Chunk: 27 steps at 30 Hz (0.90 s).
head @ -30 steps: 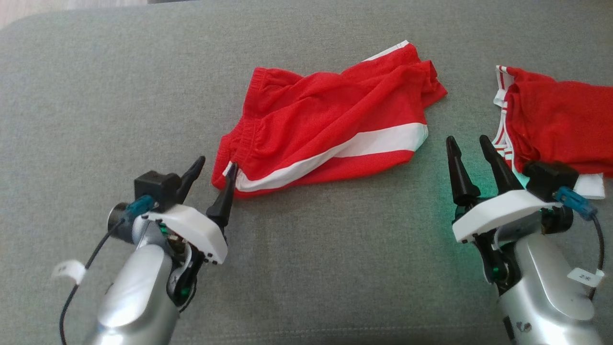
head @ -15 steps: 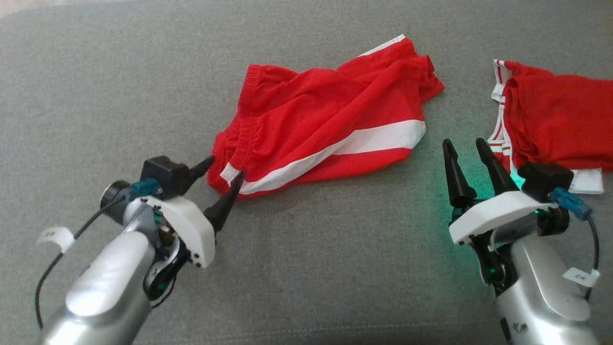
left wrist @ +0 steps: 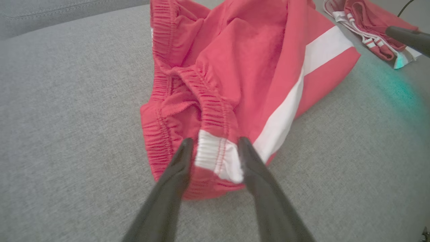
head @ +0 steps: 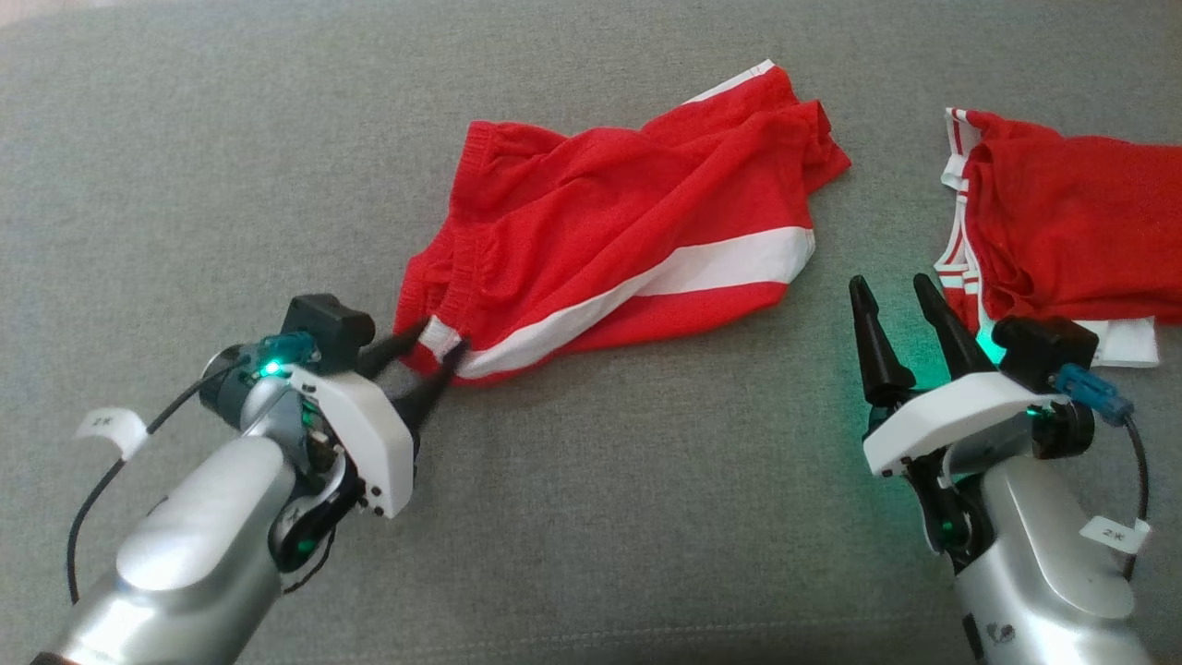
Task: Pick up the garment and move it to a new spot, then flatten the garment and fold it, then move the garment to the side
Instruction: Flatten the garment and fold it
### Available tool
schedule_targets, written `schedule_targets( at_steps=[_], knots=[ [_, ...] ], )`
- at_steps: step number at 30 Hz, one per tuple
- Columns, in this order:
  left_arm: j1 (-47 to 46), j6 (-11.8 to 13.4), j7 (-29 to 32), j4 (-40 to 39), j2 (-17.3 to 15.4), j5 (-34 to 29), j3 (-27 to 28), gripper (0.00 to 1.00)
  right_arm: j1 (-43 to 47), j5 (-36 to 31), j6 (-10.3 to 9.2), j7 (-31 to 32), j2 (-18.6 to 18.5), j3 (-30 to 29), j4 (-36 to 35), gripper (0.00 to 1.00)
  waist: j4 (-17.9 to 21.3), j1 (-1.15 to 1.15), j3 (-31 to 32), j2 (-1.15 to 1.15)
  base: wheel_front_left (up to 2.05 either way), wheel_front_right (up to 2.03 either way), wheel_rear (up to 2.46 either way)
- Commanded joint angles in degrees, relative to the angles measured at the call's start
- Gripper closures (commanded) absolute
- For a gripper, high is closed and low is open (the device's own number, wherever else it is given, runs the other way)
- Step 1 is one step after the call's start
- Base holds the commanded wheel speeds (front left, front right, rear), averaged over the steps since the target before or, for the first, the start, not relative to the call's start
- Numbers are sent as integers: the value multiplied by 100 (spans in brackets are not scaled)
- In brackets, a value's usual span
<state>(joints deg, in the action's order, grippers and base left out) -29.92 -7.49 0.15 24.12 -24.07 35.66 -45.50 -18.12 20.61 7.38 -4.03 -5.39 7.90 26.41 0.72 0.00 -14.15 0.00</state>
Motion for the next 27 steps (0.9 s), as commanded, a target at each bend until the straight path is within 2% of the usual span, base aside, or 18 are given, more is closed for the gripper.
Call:
schedule_targets(
  at_steps=[1,6,13,19,27],
  knots=[
    [-305,1,-60,-105,-238,82,170,100,-117,-42,11,-25,53,115,-150,0,-8,0,1,0,0,0,0],
    [-357,0,-209,-103,-239,259,128,100,-133,-62,11,-6,38,103,-101,0,-71,0,37,0,0,0,0],
    [-395,52,-650,-190,-85,513,392,100,-347,-67,11,119,-7,254,44,0,-190,0,61,0,0,0,0],
    [-436,230,-986,-194,54,494,509,100,-699,214,11,395,-78,382,519,0,-290,0,34,0,0,0,0],
    [-527,287,-1090,-103,204,434,451,100,-1137,396,11,487,-246,628,1209,0,-396,0,-43,0,0,0,0]
  ],
)
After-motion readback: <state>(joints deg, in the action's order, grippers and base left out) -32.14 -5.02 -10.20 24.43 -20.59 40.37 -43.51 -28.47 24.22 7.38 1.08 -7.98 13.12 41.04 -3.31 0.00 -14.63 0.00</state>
